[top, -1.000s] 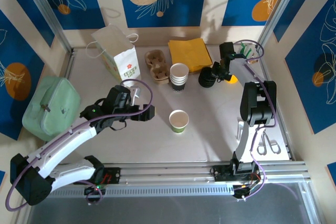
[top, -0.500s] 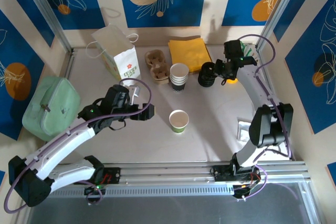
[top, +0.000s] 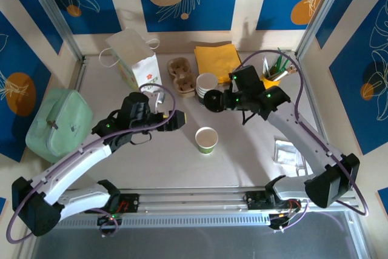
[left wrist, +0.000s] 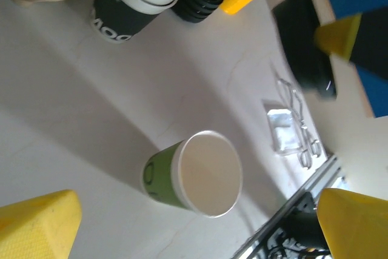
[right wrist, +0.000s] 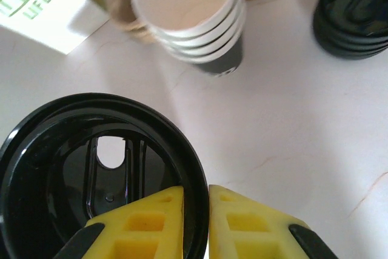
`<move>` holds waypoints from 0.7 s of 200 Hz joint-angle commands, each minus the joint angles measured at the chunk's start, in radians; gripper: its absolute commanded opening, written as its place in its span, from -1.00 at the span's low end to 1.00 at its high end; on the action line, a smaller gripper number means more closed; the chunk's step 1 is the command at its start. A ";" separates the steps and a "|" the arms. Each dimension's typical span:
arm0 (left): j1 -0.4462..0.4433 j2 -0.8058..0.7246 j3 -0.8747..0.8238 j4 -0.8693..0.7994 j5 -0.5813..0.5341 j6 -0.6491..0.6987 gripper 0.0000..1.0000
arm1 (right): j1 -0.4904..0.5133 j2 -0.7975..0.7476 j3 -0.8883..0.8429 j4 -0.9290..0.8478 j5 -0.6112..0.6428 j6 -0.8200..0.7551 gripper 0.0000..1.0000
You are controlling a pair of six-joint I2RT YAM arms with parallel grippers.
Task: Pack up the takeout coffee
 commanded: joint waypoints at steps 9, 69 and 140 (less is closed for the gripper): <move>-0.003 0.030 0.036 0.148 0.106 -0.085 0.99 | 0.086 -0.017 -0.009 -0.028 0.039 0.075 -0.67; -0.004 0.124 -0.005 0.364 0.201 -0.247 0.67 | 0.193 -0.009 -0.018 -0.011 0.066 0.134 -0.67; -0.007 0.181 -0.044 0.435 0.238 -0.329 0.00 | 0.226 0.003 -0.017 0.010 0.085 0.151 -0.67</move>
